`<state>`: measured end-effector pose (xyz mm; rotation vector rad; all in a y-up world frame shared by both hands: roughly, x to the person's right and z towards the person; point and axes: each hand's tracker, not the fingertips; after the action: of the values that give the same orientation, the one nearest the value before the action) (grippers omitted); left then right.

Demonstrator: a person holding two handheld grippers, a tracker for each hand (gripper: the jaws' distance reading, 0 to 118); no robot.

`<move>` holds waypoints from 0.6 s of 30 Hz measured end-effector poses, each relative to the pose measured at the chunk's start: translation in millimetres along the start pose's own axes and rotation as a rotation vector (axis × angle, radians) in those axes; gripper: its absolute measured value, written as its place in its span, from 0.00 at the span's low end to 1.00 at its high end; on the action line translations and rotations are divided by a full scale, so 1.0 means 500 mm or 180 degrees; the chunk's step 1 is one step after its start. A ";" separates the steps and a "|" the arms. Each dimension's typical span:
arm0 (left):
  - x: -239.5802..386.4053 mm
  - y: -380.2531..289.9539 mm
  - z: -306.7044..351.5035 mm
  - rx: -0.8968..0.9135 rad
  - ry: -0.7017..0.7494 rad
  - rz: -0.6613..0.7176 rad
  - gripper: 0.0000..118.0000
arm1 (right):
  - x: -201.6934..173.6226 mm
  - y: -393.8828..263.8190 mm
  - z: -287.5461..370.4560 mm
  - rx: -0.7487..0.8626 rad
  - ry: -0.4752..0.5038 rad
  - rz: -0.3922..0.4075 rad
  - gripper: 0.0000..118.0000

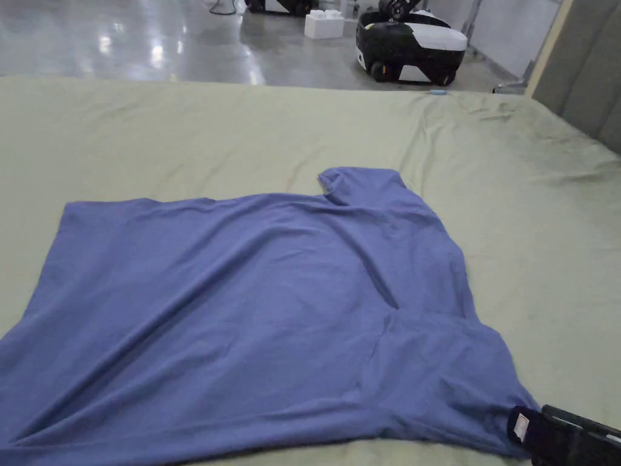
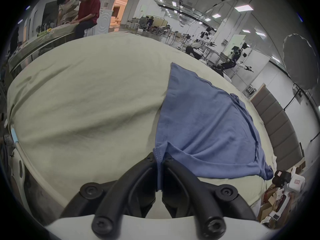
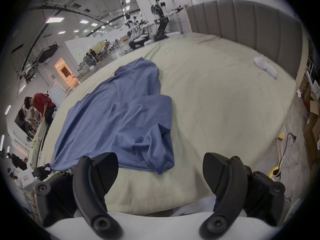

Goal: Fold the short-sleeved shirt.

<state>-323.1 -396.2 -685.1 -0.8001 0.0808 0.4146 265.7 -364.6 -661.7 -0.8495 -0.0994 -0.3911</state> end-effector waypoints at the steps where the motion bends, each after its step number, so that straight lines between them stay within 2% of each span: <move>1: -0.001 0.001 -0.006 -0.0029 0.0023 0.0018 0.03 | 0.005 0.004 -0.011 -0.0008 -0.0026 -0.0001 0.89; 3: -0.001 -0.001 -0.017 -0.0080 0.0041 0.0027 0.03 | 0.003 0.007 -0.030 0.0023 -0.0139 0.0110 0.89; 5: 0.002 -0.008 -0.022 -0.0125 0.0059 0.0024 0.03 | -0.001 0.012 -0.059 -0.0038 -0.0338 0.0381 0.88; 6: 0.001 -0.009 -0.023 -0.0134 0.0067 0.0021 0.03 | -0.002 0.012 -0.070 -0.0086 -0.0387 0.0468 0.83; 7: 0.000 -0.009 -0.022 -0.0131 0.0066 0.0029 0.03 | -0.003 0.012 -0.078 -0.0130 -0.0388 0.0518 0.73; 9: 0.000 -0.008 -0.016 -0.0118 0.0047 0.0077 0.03 | 0.000 0.011 -0.090 -0.0228 -0.0126 0.0483 0.12; 10: -0.001 -0.007 -0.013 -0.0116 0.0034 0.0101 0.03 | 0.000 0.008 -0.094 -0.0210 0.0019 0.0348 0.07; 11: 0.000 -0.005 -0.011 -0.0116 0.0030 0.0105 0.03 | -0.001 0.007 -0.091 -0.0186 0.0011 0.0302 0.07; 13: 0.006 -0.002 -0.002 -0.0110 0.0023 0.0082 0.03 | -0.011 0.011 -0.084 -0.0169 -0.0113 0.0426 0.07; 18: 0.022 0.060 0.020 0.0080 -0.0158 0.0061 0.03 | -0.024 0.073 -0.041 -0.0014 0.0075 0.0315 0.07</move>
<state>-325.5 -366.7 -701.0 -0.7644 0.0473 0.4505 266.9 -354.7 -704.2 -0.8503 -0.0345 -0.3085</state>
